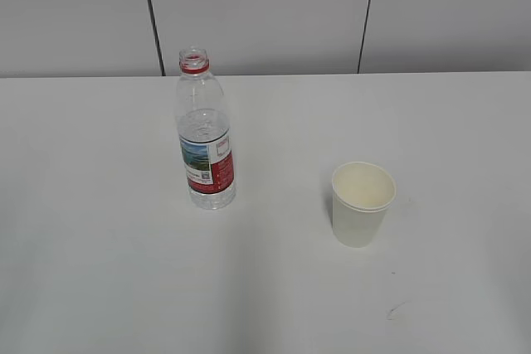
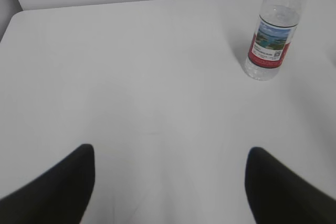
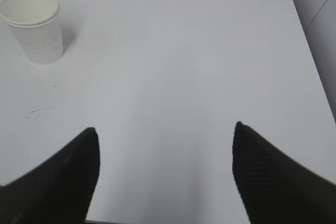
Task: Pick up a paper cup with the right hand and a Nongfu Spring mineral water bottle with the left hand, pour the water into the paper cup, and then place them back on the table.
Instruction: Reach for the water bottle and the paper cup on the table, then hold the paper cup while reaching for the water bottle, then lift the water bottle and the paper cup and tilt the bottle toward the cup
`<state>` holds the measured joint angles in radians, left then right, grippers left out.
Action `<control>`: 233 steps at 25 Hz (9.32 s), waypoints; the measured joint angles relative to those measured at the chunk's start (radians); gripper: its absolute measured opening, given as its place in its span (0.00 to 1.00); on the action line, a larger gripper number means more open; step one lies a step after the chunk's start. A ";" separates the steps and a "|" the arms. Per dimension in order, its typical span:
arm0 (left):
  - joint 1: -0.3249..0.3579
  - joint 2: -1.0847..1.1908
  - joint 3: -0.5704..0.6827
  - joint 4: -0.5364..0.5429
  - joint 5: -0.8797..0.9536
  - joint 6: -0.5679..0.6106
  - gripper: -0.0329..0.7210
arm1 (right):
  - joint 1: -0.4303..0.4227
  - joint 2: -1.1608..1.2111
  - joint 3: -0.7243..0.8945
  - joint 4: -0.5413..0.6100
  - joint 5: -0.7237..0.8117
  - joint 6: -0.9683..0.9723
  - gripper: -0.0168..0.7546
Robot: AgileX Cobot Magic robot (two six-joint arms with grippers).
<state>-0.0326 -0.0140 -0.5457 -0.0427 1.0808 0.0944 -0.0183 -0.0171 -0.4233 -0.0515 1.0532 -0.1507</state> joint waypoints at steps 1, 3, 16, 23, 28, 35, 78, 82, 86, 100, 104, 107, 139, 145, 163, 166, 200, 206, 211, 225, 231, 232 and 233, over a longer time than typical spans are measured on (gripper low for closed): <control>0.000 0.000 0.000 0.000 0.000 0.000 0.74 | 0.000 0.000 0.000 0.000 0.000 0.000 0.78; 0.000 0.000 0.000 0.000 0.000 0.000 0.74 | 0.000 0.000 0.000 0.000 0.000 0.000 0.78; 0.000 0.000 0.000 0.000 0.000 0.000 0.74 | 0.000 0.000 0.000 0.000 0.000 0.000 0.78; 0.000 0.000 0.000 0.000 0.000 0.000 0.74 | 0.000 0.000 0.000 0.000 0.000 0.000 0.78; -0.001 0.000 0.000 0.000 0.000 0.000 0.74 | 0.000 0.000 0.000 0.000 0.000 0.000 0.78; -0.001 0.000 0.000 0.000 0.000 0.000 0.74 | 0.000 0.000 0.000 0.000 0.000 0.000 0.78; -0.002 0.388 0.261 0.002 -0.980 0.000 0.65 | 0.000 0.099 0.301 -0.011 -0.889 -0.010 0.78; -0.003 0.472 0.261 0.002 -1.098 0.000 0.65 | 0.000 0.169 0.304 -0.011 -0.964 -0.010 0.78; -0.003 0.565 0.261 0.002 -1.181 0.000 0.65 | 0.000 0.292 0.304 -0.012 -1.031 -0.010 0.78; -0.003 0.873 0.261 0.001 -1.401 0.000 0.65 | 0.000 0.854 0.333 -0.012 -1.529 0.084 0.78; -0.006 0.959 0.261 0.000 -1.459 -0.012 0.65 | 0.000 0.987 0.333 -0.051 -1.633 0.188 0.78; -0.043 0.995 0.261 0.005 -1.494 -0.026 0.65 | 0.000 1.053 0.333 -0.170 -1.727 0.209 0.78; -0.312 1.727 0.251 0.227 -2.212 -0.036 0.71 | 0.000 1.901 0.301 -0.447 -2.200 0.055 0.78; -0.312 1.866 0.234 0.236 -2.221 -0.036 0.72 | 0.000 1.981 0.250 -0.462 -2.202 0.051 0.78; -0.312 1.932 0.169 0.300 -2.222 -0.040 0.73 | 0.000 2.009 0.090 -0.593 -2.203 0.048 0.83; -0.312 1.932 0.169 0.300 -2.222 -0.040 0.73 | 0.000 2.009 0.067 -0.599 -2.203 0.054 0.88; -0.312 1.932 0.169 0.299 -2.222 -0.041 0.73 | 0.011 2.110 -0.107 -0.738 -2.204 0.168 0.74; -0.312 1.932 0.169 0.298 -2.222 -0.041 0.73 | 0.011 2.110 -0.107 -0.738 -2.204 0.166 0.68; -0.312 1.932 0.169 0.307 -2.222 -0.047 0.73 | 0.011 2.110 -0.121 -0.736 -2.204 0.129 0.68; -0.312 1.934 0.029 0.416 -2.221 -0.225 0.73 | 0.011 2.110 -0.123 -0.734 -2.204 0.122 0.68; -0.312 1.957 -0.060 0.463 -2.194 -0.247 0.75 | 0.011 2.110 -0.123 -0.734 -2.204 0.122 0.68; -0.312 1.967 -0.072 0.480 -2.193 -0.269 0.75 | 0.011 2.110 -0.123 -0.734 -2.204 0.122 0.68; -0.312 1.978 -0.081 0.493 -2.190 -0.292 0.76 | 0.011 2.110 -0.123 -0.734 -2.204 0.122 0.68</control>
<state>-0.3446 1.9643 -0.6263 0.4504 -1.1097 -0.1973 -0.0069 2.0925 -0.5466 -0.7860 -1.1505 -0.0286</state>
